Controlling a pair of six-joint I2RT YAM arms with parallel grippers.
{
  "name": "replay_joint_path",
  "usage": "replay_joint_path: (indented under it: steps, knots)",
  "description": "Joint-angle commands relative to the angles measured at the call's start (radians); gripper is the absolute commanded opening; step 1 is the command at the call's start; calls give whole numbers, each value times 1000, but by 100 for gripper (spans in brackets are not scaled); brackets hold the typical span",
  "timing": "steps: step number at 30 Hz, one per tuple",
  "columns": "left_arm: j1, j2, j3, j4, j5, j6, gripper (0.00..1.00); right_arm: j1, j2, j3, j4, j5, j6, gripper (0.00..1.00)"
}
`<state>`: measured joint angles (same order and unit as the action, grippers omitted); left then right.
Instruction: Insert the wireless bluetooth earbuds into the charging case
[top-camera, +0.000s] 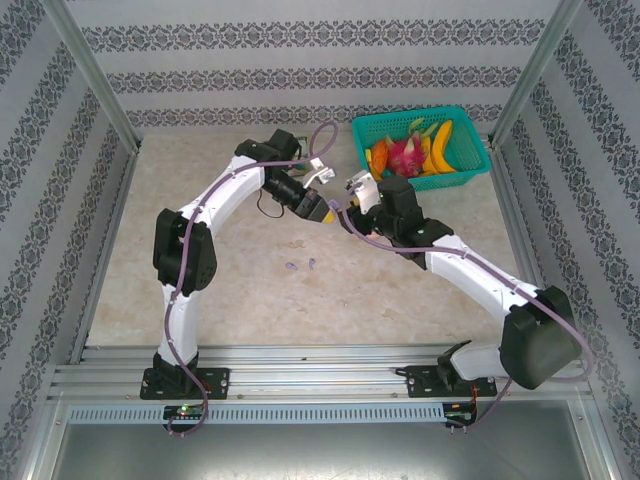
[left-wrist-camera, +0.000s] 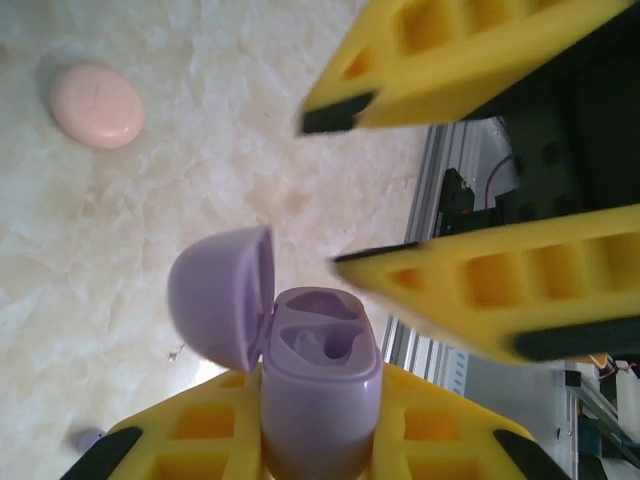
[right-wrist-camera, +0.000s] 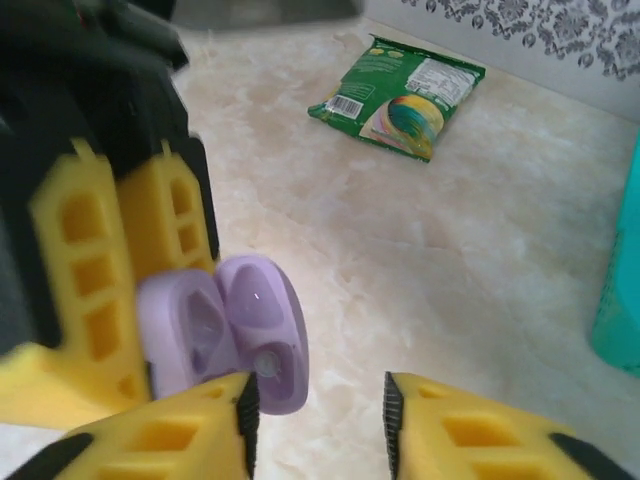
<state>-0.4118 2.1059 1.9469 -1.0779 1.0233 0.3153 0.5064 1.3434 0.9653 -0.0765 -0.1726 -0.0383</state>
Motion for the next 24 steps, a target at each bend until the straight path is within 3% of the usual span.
replay_joint_path:
  steps: [1,4,8,16,24]
  knots:
    - [11,-76,-77,140,-11,-49,4,-7,-93,73,-71,8,72,56]
    - [30,-140,-173,238,-34,-88,0,-36,-156,69,-122,7,175,67]
    - [44,-267,-334,407,-112,-150,0,-65,-203,60,-218,-8,319,69]
    - [48,-617,-726,863,-414,-337,0,-56,-190,-31,-312,24,605,68]
    - [45,-895,-1166,1424,-763,-444,0,60,-43,-33,-363,126,737,66]
